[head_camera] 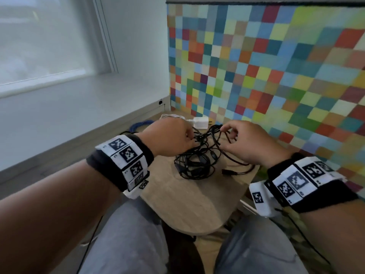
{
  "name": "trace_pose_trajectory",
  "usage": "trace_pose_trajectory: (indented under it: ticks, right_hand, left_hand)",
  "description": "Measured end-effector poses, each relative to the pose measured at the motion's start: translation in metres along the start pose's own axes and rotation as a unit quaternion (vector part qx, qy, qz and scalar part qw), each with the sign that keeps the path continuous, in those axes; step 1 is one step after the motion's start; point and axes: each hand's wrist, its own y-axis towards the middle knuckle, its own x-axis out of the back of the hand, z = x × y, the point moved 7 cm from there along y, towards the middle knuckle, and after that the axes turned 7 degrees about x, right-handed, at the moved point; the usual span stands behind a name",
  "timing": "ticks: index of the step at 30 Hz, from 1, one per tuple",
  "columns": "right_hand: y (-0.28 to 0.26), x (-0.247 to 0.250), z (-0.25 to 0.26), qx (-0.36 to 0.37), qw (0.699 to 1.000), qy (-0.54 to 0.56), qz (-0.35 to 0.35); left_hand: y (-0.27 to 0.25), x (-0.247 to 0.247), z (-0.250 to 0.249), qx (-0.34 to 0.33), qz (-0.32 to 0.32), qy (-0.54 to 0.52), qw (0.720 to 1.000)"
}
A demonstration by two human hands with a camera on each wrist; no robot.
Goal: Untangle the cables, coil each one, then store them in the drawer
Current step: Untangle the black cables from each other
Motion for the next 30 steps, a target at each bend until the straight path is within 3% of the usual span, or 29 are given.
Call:
trace_pose_trajectory:
  ticks: [5,12,16,19,24,27,30]
  right_hand:
    - [0.004,-0.009,-0.003,0.008,0.997,-0.033,0.063]
    - [0.016,-0.019,-0.011,0.011,0.997,0.024,0.075]
    - [0.021,-0.003,-0.018,0.024,0.999,0.033,0.023]
    - [0.023,0.019,-0.022,0.036,0.996,0.055,-0.058]
    - [0.023,0.058,-0.021,0.061,0.964,0.164,-0.202]
    - [0.022,0.065,-0.018,0.068,0.944,0.223,-0.232]
    - [0.017,0.067,-0.014,0.092,0.937,0.185,-0.283]
  left_hand:
    - [0.041,-0.005,-0.019,-0.022,0.026,0.047,0.998]
    - [0.071,-0.021,-0.031,-0.021,0.076,0.028,0.997]
    - [0.071,-0.017,-0.026,-0.028,0.024,0.017,0.999]
    - [0.070,-0.010,-0.017,-0.019,-0.009,-0.070,0.997]
    - [0.066,0.020,-0.003,0.000,-0.077,-0.221,0.972]
    - [0.062,0.033,0.002,0.005,-0.101,-0.271,0.957]
    - [0.060,0.035,0.008,0.013,-0.110,-0.285,0.952]
